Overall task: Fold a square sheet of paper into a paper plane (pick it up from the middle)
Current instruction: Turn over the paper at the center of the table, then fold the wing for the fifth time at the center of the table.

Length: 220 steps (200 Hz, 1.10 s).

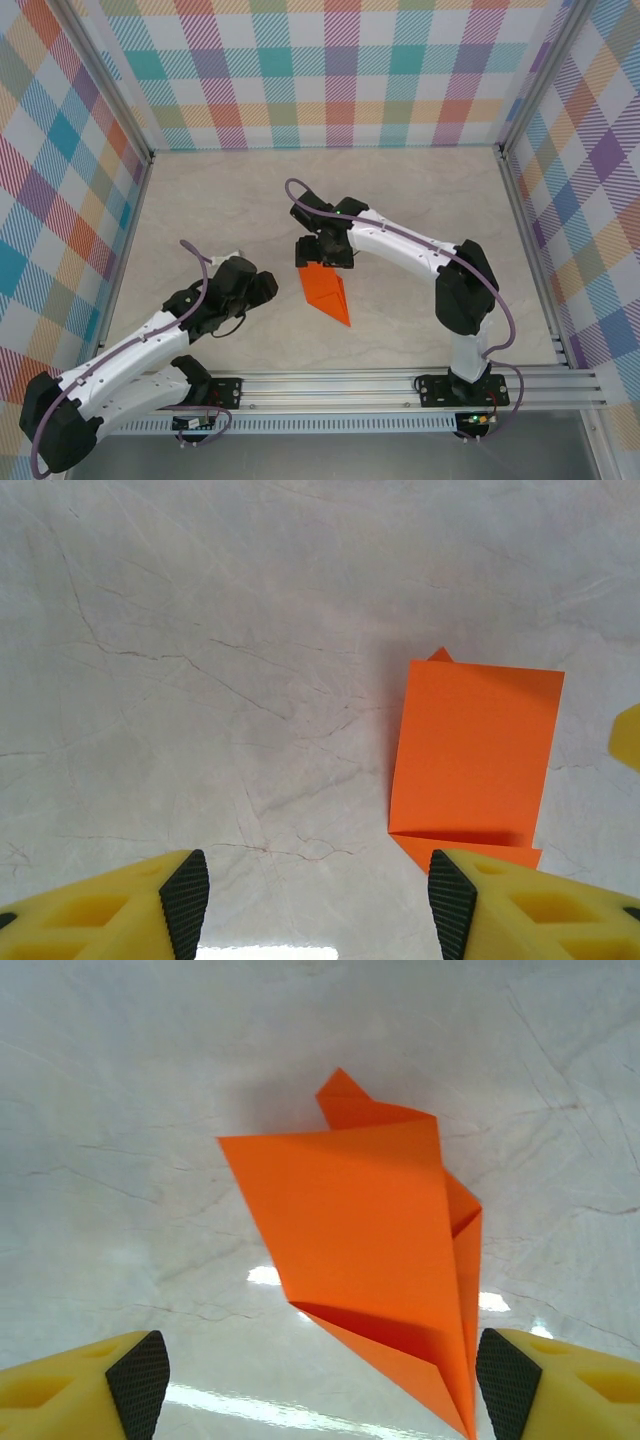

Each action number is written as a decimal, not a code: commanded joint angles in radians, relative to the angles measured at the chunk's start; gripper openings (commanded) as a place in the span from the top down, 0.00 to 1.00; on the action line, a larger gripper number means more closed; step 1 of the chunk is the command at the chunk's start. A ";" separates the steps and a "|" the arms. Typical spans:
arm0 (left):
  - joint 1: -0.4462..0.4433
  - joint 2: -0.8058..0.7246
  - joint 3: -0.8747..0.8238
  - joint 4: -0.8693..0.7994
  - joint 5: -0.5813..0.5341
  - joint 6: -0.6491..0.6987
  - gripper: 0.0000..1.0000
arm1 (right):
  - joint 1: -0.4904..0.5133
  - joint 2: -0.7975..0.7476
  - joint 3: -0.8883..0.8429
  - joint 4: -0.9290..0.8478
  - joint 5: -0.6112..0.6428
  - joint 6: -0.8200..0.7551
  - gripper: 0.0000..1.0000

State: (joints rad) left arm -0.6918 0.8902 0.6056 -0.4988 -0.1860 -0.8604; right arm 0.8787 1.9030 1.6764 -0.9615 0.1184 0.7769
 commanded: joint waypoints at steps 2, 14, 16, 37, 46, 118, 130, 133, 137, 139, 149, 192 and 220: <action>0.014 0.035 0.047 -0.010 0.025 -0.005 0.37 | -0.029 -0.006 0.030 -0.011 -0.059 -0.034 0.17; 0.014 0.055 0.056 -0.012 0.032 -0.001 0.37 | -0.038 -0.010 0.025 -0.008 -0.068 -0.037 0.17; 0.014 0.058 0.058 -0.013 0.033 0.001 0.37 | -0.038 -0.011 0.024 -0.006 -0.069 -0.039 0.17; 0.014 0.072 0.054 -0.001 0.037 0.006 0.37 | -0.038 -0.033 -0.011 0.006 -0.065 -0.053 0.17; 0.014 0.073 0.052 0.000 0.035 0.006 0.37 | -0.039 -0.064 -0.058 0.034 -0.047 -0.051 0.16; 0.014 0.146 0.043 0.022 0.107 0.020 0.36 | -0.156 -0.298 -0.555 0.414 -0.232 -0.046 0.46; 0.014 0.159 0.042 0.029 0.113 0.019 0.36 | -0.173 -0.312 -0.602 0.477 -0.302 -0.049 0.56; 0.014 0.161 0.041 0.031 0.114 0.018 0.36 | -0.176 -0.312 -0.612 0.497 -0.324 -0.052 0.57; 0.015 0.164 0.040 0.036 0.115 0.018 0.36 | -0.180 -0.311 -0.621 0.518 -0.357 -0.053 0.59; 0.014 0.166 0.039 0.037 0.116 0.017 0.36 | -0.181 -0.310 -0.625 0.525 -0.368 -0.053 0.61; 0.015 0.174 0.036 0.052 0.126 0.016 0.36 | -0.181 -0.298 -0.635 0.555 -0.411 -0.049 0.68; 0.014 0.232 0.040 0.084 0.159 0.017 0.36 | -0.181 -0.244 -0.656 0.628 -0.491 -0.047 0.77; 0.014 0.260 0.040 0.100 0.172 0.014 0.36 | -0.181 -0.228 -0.675 0.659 -0.546 -0.056 0.81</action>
State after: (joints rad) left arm -0.6910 1.1336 0.6331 -0.4267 -0.0402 -0.8486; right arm 0.6952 1.6508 1.0271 -0.3630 -0.3397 0.7399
